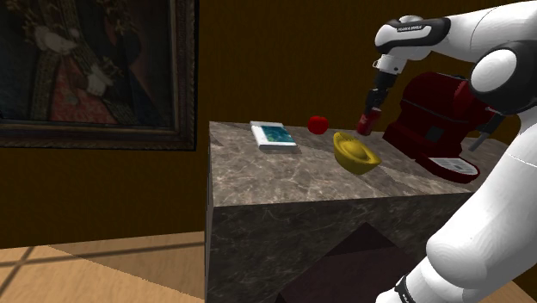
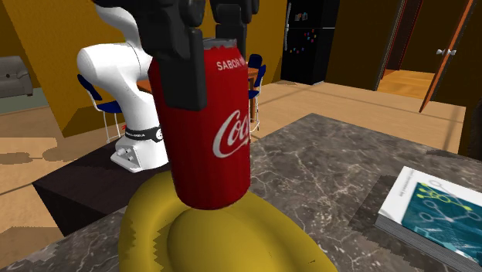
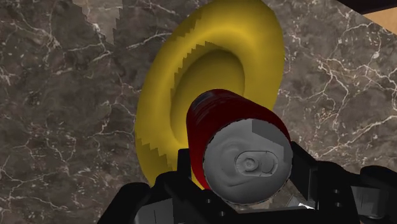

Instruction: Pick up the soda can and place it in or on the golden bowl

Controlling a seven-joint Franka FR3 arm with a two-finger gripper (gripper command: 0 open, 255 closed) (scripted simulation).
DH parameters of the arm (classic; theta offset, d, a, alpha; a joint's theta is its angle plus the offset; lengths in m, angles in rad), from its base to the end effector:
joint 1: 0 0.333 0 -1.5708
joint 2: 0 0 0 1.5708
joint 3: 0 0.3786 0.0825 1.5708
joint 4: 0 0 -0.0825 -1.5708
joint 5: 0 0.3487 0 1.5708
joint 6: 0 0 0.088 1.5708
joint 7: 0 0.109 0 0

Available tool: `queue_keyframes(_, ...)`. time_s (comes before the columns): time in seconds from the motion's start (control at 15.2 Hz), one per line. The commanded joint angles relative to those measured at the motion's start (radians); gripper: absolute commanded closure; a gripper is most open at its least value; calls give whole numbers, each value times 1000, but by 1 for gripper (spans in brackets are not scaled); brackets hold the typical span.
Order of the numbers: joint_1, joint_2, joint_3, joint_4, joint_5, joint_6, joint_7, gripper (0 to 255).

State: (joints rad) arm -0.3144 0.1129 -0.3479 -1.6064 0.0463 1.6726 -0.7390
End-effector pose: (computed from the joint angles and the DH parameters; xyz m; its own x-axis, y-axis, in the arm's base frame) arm 0.4540 -0.3327 0.6204 0.9971 0.0727 -0.0245 0.0719 -0.9969 -0.0323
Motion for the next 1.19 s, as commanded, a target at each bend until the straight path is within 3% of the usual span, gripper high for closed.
queue_keyframes(0.0,2,-6,1,-34,-2,29,2,255)
queue_keyframes(0.66,4,-1,3,-167,1,167,-2,255)
queue_keyframes(1.12,3,-1,3,-167,1,167,-2,255)
